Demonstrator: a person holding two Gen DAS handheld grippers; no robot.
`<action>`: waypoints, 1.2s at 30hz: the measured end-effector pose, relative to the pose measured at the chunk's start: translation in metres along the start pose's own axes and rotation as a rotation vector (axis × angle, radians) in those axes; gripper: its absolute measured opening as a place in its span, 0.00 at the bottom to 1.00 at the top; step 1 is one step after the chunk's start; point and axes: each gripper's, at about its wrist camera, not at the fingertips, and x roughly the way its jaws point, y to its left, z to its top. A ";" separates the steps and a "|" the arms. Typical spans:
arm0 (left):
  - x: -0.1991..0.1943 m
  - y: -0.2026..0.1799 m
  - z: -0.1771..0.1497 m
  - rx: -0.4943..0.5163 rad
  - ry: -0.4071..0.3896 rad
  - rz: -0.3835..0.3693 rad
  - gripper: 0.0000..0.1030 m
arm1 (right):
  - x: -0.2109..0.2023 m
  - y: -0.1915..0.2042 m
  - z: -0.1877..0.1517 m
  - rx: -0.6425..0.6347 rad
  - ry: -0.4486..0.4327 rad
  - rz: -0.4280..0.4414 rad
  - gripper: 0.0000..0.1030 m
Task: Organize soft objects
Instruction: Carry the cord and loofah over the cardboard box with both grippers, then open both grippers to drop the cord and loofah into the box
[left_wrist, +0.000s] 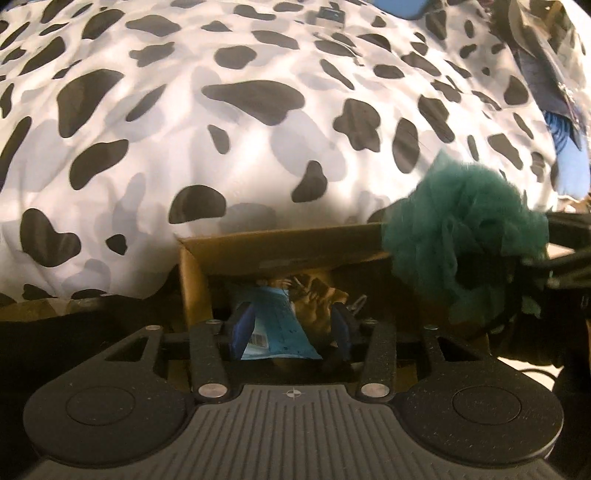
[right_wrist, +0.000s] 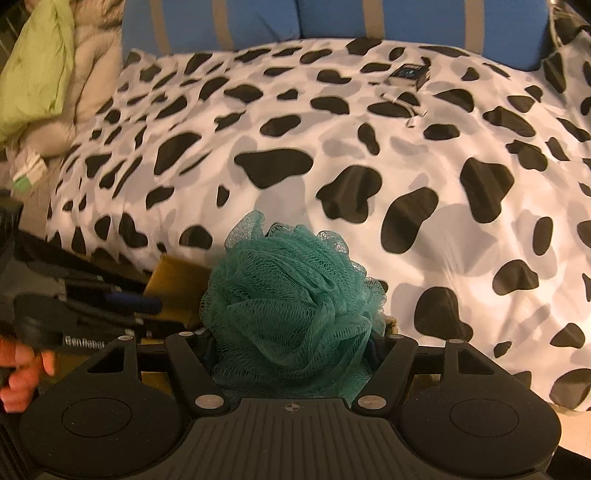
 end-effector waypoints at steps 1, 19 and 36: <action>0.000 0.002 0.001 -0.008 -0.003 0.007 0.46 | 0.001 0.001 0.000 -0.006 0.009 0.003 0.70; -0.006 0.009 0.006 -0.060 -0.049 0.030 0.47 | 0.016 0.026 -0.006 -0.148 0.121 0.026 0.94; -0.008 0.009 0.006 -0.069 -0.059 0.010 0.47 | 0.014 0.012 -0.002 -0.079 0.083 -0.056 0.95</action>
